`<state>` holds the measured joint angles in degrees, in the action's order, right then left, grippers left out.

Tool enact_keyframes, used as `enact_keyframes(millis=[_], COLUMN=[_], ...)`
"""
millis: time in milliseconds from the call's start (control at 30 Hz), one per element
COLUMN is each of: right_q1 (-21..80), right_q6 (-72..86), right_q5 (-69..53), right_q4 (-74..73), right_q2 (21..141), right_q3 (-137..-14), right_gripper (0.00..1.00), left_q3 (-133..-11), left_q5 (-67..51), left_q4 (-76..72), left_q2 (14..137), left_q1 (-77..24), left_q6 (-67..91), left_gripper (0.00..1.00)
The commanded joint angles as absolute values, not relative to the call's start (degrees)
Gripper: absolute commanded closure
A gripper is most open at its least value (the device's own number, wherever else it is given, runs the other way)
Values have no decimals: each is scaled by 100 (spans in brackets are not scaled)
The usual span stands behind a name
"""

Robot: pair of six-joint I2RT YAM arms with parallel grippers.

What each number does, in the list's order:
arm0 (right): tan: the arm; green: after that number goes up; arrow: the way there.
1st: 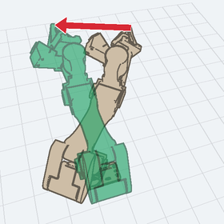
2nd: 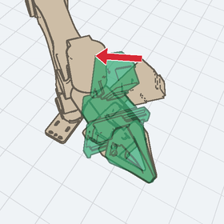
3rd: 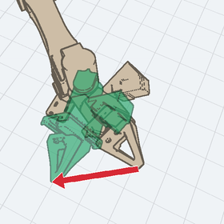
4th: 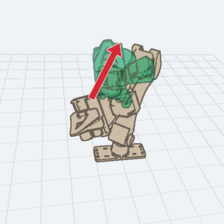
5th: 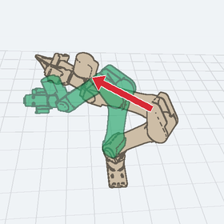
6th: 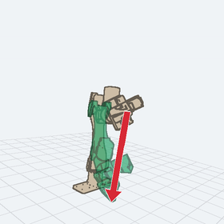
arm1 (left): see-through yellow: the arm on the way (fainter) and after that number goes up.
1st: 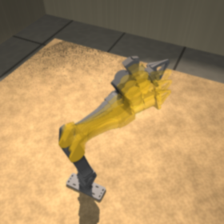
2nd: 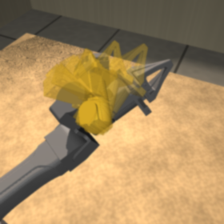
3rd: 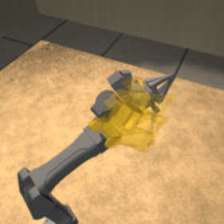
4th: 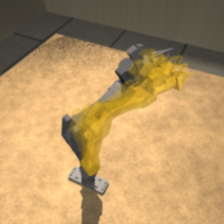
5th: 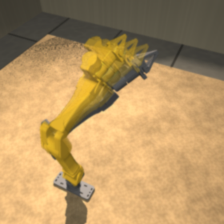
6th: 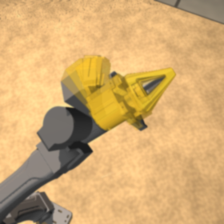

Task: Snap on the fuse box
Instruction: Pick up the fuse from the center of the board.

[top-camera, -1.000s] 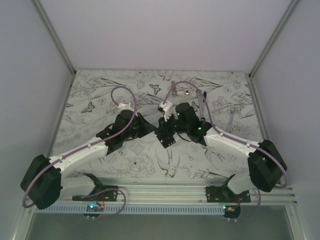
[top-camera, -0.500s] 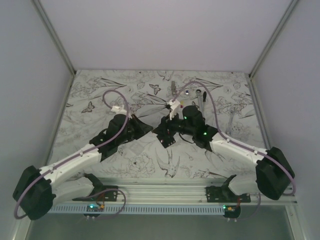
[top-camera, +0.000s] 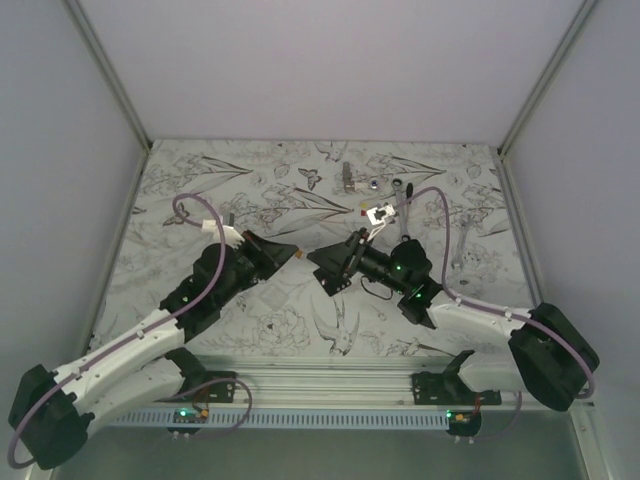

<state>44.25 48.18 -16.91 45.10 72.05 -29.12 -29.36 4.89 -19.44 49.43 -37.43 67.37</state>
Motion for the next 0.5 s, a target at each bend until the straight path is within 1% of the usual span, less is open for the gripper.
enact_keyframes(millis=[0, 267, 467], right_q1=[4556, 4680, 4723], right_q6=[5872, 6246, 6251], right_q5=[-1420, -1092, -622], right_q4=[5913, 6334, 6180], right_q2=[7341, 7496, 7192], right_q3=[-2926, -2881, -2652], right_gripper=[49, 53, 54], left_q3=[-2897, -3176, -3274], left_q5=[672, 695, 744], left_q4=[-2511, -2641, -2680], left_q2=[4826, 4832, 4719], left_q1=[-3869, -4062, -4138], left_q6=[7100, 7271, 7309], left_gripper=[100, 100, 100])
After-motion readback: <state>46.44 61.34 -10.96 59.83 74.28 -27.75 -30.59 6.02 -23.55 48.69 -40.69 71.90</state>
